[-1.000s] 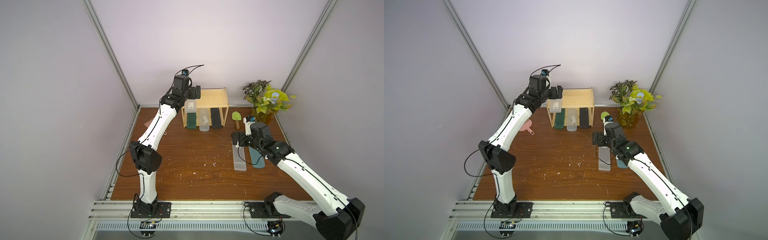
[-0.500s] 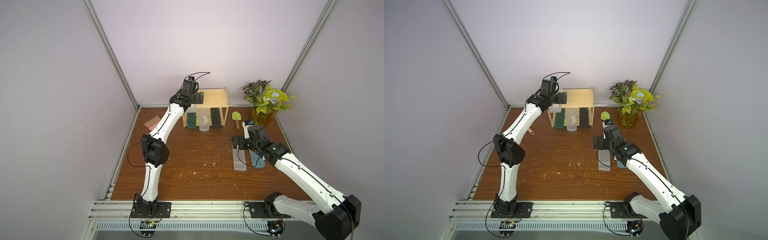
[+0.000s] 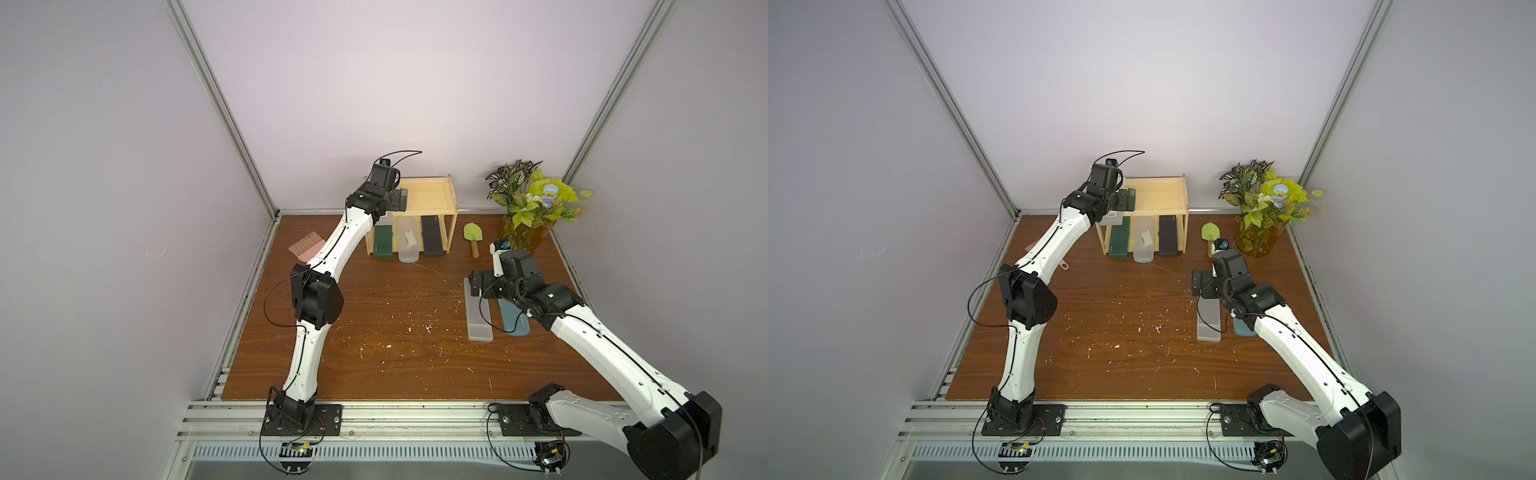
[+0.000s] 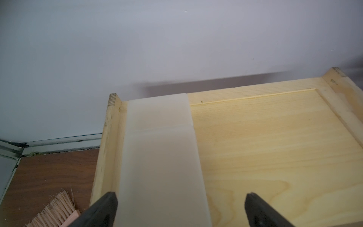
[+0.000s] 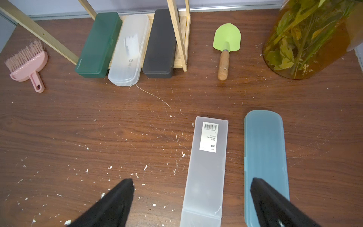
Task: Remove the pencil cases from the shelf
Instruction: Pick up the pencil case from the shelf.
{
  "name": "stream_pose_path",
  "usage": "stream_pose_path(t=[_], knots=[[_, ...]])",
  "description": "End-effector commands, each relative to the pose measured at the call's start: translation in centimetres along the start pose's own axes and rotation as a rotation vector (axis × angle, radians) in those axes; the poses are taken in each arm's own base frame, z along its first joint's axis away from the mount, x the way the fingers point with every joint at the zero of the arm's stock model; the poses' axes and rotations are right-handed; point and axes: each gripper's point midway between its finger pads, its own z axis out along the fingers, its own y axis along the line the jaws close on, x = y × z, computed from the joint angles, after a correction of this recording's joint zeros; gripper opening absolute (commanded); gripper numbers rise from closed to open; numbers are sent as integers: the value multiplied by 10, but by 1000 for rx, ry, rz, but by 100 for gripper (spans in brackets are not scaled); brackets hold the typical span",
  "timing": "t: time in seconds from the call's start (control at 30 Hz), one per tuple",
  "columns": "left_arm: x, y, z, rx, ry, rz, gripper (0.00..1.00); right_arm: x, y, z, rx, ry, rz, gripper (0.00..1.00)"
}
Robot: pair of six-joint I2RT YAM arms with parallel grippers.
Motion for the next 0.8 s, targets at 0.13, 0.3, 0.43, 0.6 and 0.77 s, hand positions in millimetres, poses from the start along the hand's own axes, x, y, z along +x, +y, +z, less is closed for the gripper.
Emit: stream_pose_path(t=[0.13,0.3,0.43,0.6,0.77], knots=[[5,-3,6,-16,10,-37,98,5,-5,0,-5,16,-8,100],[7,3,8,-42,12,-47,99,8,-8,2,-7,22,-3,99],[9,5,11,-51,16,-50,99,10,-9,4,-9,29,0,100],[14,3,14,-48,27,-55,96,12,-13,4,-8,32,3,99],[16,2,17,-41,33,-59,82,13,-15,3,-10,32,9,100]])
